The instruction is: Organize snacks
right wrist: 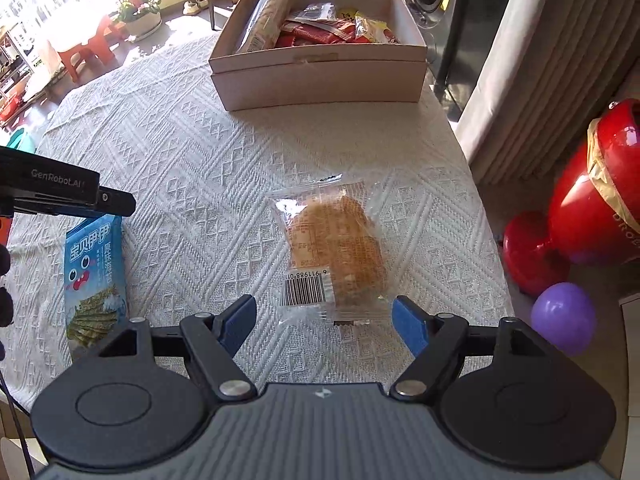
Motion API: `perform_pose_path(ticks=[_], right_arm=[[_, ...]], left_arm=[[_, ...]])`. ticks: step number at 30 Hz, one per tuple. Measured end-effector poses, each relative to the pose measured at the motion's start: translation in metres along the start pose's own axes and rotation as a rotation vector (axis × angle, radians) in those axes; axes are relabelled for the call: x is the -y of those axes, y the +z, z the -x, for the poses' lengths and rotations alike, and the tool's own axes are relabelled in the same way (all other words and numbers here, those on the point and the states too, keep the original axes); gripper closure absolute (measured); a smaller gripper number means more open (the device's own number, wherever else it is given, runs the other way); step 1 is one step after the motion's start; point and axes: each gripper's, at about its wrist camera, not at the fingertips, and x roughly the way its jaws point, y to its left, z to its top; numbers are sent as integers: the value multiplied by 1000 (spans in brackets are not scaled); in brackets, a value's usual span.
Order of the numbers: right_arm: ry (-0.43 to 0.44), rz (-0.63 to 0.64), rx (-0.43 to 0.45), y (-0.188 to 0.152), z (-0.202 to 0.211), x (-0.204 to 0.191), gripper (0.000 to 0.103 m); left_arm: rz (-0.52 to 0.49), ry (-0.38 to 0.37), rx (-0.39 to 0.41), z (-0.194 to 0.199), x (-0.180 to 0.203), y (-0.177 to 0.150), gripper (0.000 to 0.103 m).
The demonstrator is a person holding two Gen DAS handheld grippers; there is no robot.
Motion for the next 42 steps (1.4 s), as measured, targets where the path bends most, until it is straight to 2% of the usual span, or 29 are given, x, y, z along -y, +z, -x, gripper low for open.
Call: perform_pose_path(ticks=[3, 5, 7, 9, 11, 13, 15, 17, 19, 21, 25, 27, 30, 35, 38, 39, 40, 42], right_arm=[[3, -12, 0, 0, -2, 1, 28], [-2, -9, -1, 0, -3, 0, 28], [-3, -2, 1, 2, -3, -1, 28], [-7, 10, 2, 3, -2, -2, 28], [-13, 23, 1, 3, -2, -2, 28], [-21, 34, 6, 3, -2, -3, 27], [-18, 34, 7, 3, -2, -2, 27], [-9, 26, 6, 5, -4, -2, 27], [-9, 29, 5, 7, -7, -3, 28], [-13, 38, 13, 11, -7, -3, 28], [-20, 51, 32, 23, -4, -1, 23], [-18, 68, 31, 28, -5, -1, 20], [-23, 101, 18, 32, -13, -3, 18], [-32, 99, -44, 40, -42, -3, 17], [8, 21, -111, 45, -56, 8, 17], [30, -1, -102, 46, -52, 12, 29], [47, -8, -103, 46, -48, 14, 48], [51, 0, -92, 45, -36, 13, 47]], left_arm=[[67, -17, -76, -17, -7, -5, 54], [36, -4, -76, -29, 3, -1, 42], [-4, -4, -80, -35, 15, 4, 18], [-10, -31, -98, -40, 19, 6, 7], [0, -52, -74, -30, 13, 3, 11], [31, -13, -56, -18, -1, -4, 28], [97, 25, -80, -17, -20, -8, 33], [155, 12, -128, -27, -34, -8, 29], [177, -12, -122, -33, -34, 0, 20], [140, -10, -96, -38, -24, 14, 18], [48, 14, -111, -47, -7, 31, 8], [-20, 17, -128, -49, 2, 34, 8], [-91, 12, -117, -46, 9, 32, 13], [-181, -82, -93, -34, 12, 21, 15], [-226, -120, -85, -21, 10, 15, 16], [-245, -125, -76, -13, 13, 10, 17], [-256, -129, -70, -8, 13, 10, 17], [-281, -133, -59, 3, 15, 13, 17]])
